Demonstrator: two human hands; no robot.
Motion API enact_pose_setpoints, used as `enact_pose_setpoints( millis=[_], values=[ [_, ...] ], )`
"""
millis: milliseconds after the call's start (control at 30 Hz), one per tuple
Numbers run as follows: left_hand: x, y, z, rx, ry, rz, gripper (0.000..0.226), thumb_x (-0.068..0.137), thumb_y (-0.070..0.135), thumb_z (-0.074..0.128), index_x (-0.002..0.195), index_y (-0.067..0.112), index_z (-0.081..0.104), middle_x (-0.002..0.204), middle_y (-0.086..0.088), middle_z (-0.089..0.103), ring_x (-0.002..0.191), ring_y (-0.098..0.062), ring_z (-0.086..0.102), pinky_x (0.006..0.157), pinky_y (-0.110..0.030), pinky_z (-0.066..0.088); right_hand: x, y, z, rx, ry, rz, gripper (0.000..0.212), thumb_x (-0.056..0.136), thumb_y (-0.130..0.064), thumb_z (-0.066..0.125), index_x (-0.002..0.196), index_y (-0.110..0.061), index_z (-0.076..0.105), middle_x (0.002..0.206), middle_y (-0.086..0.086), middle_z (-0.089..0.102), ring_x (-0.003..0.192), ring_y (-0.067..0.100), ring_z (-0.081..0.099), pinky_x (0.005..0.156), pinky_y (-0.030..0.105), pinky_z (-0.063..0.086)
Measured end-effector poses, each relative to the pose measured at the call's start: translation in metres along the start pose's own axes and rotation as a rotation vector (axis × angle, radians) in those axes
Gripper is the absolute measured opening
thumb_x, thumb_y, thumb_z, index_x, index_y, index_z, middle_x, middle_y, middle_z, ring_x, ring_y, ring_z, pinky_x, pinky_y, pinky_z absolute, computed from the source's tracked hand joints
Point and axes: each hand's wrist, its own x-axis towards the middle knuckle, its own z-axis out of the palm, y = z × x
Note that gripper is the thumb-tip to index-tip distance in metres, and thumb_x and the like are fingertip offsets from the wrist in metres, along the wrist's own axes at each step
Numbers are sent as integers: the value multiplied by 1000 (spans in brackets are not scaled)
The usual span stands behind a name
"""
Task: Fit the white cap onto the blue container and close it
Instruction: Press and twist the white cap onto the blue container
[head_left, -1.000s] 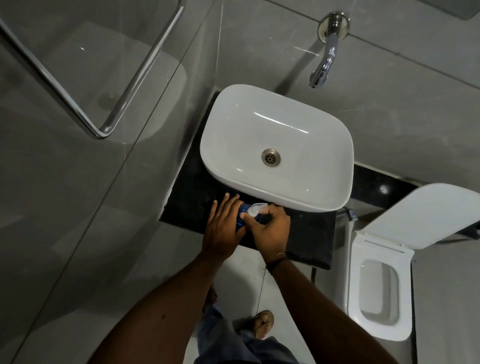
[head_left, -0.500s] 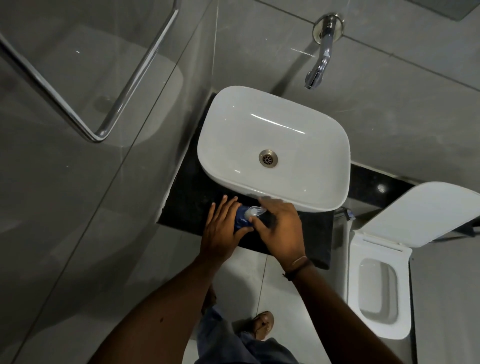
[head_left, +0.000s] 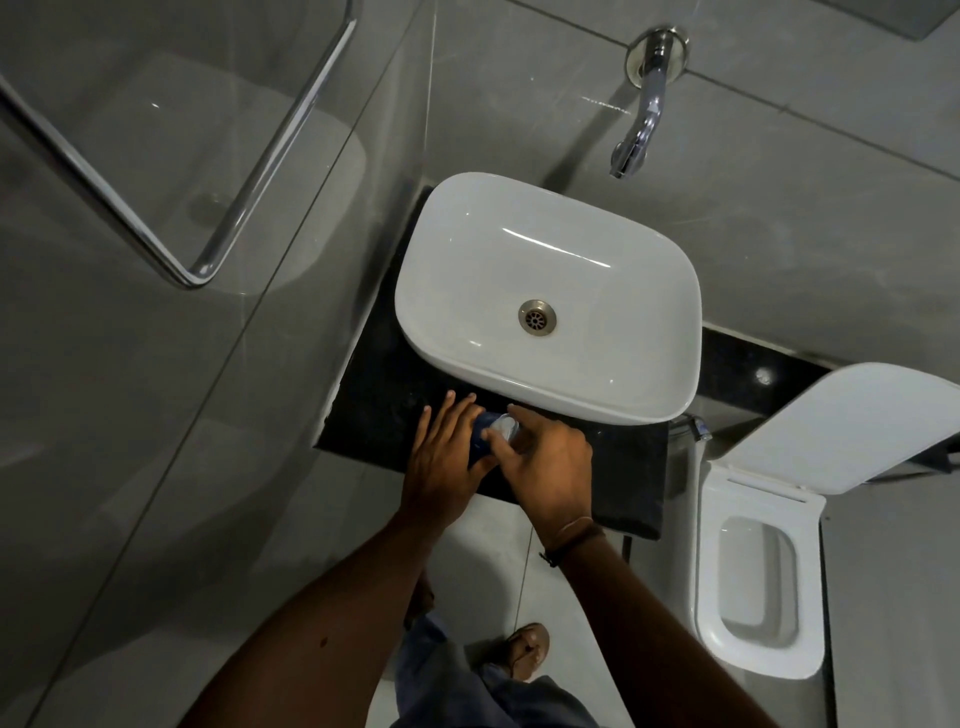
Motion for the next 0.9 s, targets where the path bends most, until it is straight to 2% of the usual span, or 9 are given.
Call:
enact_pose_setpoints(
  millis=[167, 267, 333, 367, 433, 500, 567, 733, 900],
  values=[
    [0, 2, -3, 4, -11, -2, 81, 99, 69, 20, 146, 11, 50, 157, -7, 48, 155, -22, 25, 128, -48, 15, -1, 0, -1, 16, -25, -5, 48, 91, -53, 73, 130, -26, 73, 97, -1, 84, 92, 17, 79, 87, 42, 66],
    [0, 3, -4, 3, -7, -5, 71, 101, 61, 28, 147, 10, 49, 157, -8, 47, 155, -22, 23, 129, -47, 13, -4, 3, -4, 54, -2, -22, 58, 83, -67, 73, 125, -28, 73, 97, -5, 84, 89, 10, 78, 82, 33, 66],
    [-1, 5, -6, -32, 2, -10, 74, 98, 64, 35, 146, 10, 50, 157, -8, 48, 155, -23, 26, 128, -47, 14, -10, 10, -5, 181, 12, 21, 63, 85, -70, 69, 134, -29, 68, 100, -9, 82, 92, 3, 75, 84, 27, 64],
    [-1, 5, -6, -52, 7, -13, 76, 95, 66, 41, 145, 9, 50, 156, -7, 49, 154, -24, 29, 128, -47, 15, -14, 16, -4, 275, 21, 51, 56, 92, -61, 66, 138, -28, 66, 105, -10, 80, 97, 3, 75, 89, 30, 64],
    [-3, 6, -8, -85, 14, -24, 77, 90, 62, 59, 145, 9, 50, 154, -7, 51, 152, -26, 33, 127, -46, 18, -18, 33, 1, 411, 24, 116, 40, 103, -29, 59, 142, -21, 63, 123, -2, 77, 114, 10, 73, 104, 41, 60],
    [-4, 7, -8, -122, 3, -45, 76, 87, 57, 67, 145, 9, 50, 151, -8, 53, 147, -27, 40, 125, -46, 26, -19, 48, 8, 411, -74, 200, 47, 101, -1, 57, 146, -13, 58, 138, 10, 69, 129, 24, 67, 114, 51, 53],
    [-5, 10, -10, -182, -16, -75, 74, 88, 53, 70, 144, 10, 50, 147, -8, 55, 138, -27, 48, 116, -45, 39, -15, 56, 15, 422, -195, 222, 59, 96, 14, 57, 152, -6, 51, 151, 18, 60, 141, 33, 58, 120, 56, 48],
    [-7, 15, -16, -270, -39, -86, 69, 91, 45, 70, 146, 11, 47, 142, -7, 56, 127, -21, 57, 101, -27, 46, -5, 61, 30, 558, -268, 130, 51, 100, 7, 62, 150, 5, 49, 147, 24, 61, 138, 39, 61, 116, 58, 51],
    [-8, 19, -18, -285, -31, -73, 67, 93, 41, 69, 146, 7, 46, 141, -10, 56, 126, -23, 58, 101, -26, 46, -6, 64, 39, 640, -259, 132, 50, 102, 3, 61, 151, 4, 48, 144, 18, 64, 133, 29, 66, 112, 42, 58]
  ],
)
